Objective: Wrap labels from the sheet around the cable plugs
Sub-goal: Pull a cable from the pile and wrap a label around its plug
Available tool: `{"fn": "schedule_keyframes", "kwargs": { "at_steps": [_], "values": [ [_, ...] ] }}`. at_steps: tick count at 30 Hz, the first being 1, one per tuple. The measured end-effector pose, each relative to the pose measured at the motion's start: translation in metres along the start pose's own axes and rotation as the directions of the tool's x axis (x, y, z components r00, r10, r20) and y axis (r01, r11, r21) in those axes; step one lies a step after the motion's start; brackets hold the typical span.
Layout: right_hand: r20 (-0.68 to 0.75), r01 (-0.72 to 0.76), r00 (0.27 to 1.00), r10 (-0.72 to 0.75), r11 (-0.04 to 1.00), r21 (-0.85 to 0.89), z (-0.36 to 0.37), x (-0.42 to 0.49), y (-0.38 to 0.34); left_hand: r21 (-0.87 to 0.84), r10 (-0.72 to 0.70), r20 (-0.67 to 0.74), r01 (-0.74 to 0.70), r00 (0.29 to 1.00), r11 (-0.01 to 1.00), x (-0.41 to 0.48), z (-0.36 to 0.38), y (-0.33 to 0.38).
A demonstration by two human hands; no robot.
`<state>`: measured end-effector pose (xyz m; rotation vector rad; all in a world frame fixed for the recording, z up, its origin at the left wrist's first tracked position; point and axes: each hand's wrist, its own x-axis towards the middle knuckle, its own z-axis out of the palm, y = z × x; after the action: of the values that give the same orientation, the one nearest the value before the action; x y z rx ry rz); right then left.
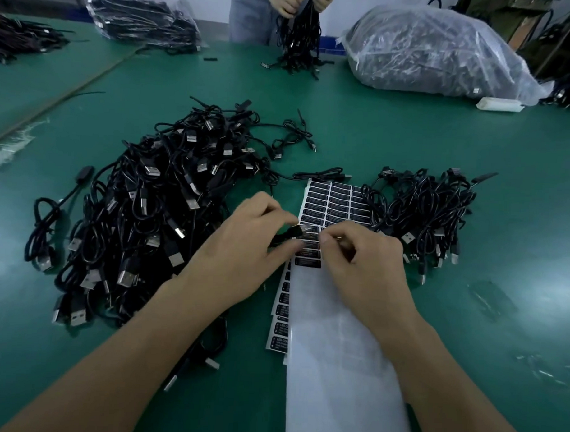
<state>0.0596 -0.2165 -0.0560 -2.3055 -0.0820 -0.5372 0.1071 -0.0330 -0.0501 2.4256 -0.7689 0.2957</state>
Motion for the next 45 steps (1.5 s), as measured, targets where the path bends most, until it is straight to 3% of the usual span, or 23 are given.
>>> {"fn": "schedule_keyframes", "kwargs": {
  "at_steps": [5, 8, 12, 16, 20, 25, 27, 30, 33, 37, 41, 45],
  "values": [
    [-0.158, -0.108, 0.984, 0.078, 0.975, -0.193, -0.018, 0.002, -0.007, -0.119, -0.063, 0.011, 0.064, 0.998, 0.991, 0.0, -0.001, -0.002],
    [-0.07, -0.237, 0.971, 0.227, 0.905, -0.354, -0.028, -0.001, -0.014, -0.171, -0.078, -0.018, 0.074, 0.997, 0.982, -0.002, -0.001, -0.002],
    [0.042, -0.301, 0.928, 0.37, 0.811, -0.502, -0.031, -0.008, -0.026, -0.208, -0.059, -0.042, 0.049, 0.997, 0.977, -0.003, 0.0, 0.0],
    [0.1, -0.342, 0.898, 0.428, 0.823, -0.453, -0.034, -0.008, -0.023, -0.194, -0.061, -0.034, 0.054, 0.998, 0.98, -0.002, 0.001, -0.003],
    [0.147, -0.399, 0.879, 0.453, 0.869, -0.293, -0.037, -0.005, -0.014, -0.181, -0.054, -0.05, 0.044, 0.997, 0.982, -0.002, 0.004, -0.005],
    [0.167, -0.381, 0.874, 0.457, 0.856, -0.349, -0.034, -0.007, -0.01, -0.398, -0.126, -0.195, 0.039, 0.973, 0.917, -0.003, 0.003, -0.004],
    [0.12, -0.346, 0.899, 0.42, 0.852, -0.392, -0.031, -0.008, -0.013, -0.505, -0.164, -0.27, 0.006, 0.949, 0.863, -0.002, -0.001, -0.001],
    [0.015, -0.202, 0.975, 0.22, 0.916, -0.346, -0.027, -0.009, -0.021, -0.576, -0.211, -0.356, -0.036, 0.91, 0.817, 0.0, -0.009, 0.002],
    [0.193, 0.016, 0.98, 0.04, 0.961, -0.277, -0.019, -0.007, -0.031, -0.623, -0.236, -0.392, -0.068, 0.889, 0.779, 0.003, -0.011, 0.003],
    [0.453, 0.237, 0.888, -0.08, 0.923, -0.302, -0.002, -0.013, -0.032, -0.637, -0.28, -0.41, -0.052, 0.868, 0.769, 0.002, -0.01, 0.004],
    [0.438, 0.278, 0.888, -0.139, 0.922, -0.271, 0.008, -0.016, -0.03, -0.44, -0.234, -0.485, -0.004, 0.842, 0.898, -0.001, -0.01, 0.006],
    [0.371, 0.293, 0.904, -0.212, 0.939, -0.177, 0.013, -0.015, -0.029, 0.022, -0.081, -0.559, 0.113, 0.825, 0.993, -0.005, -0.015, 0.009]
  ]
}}
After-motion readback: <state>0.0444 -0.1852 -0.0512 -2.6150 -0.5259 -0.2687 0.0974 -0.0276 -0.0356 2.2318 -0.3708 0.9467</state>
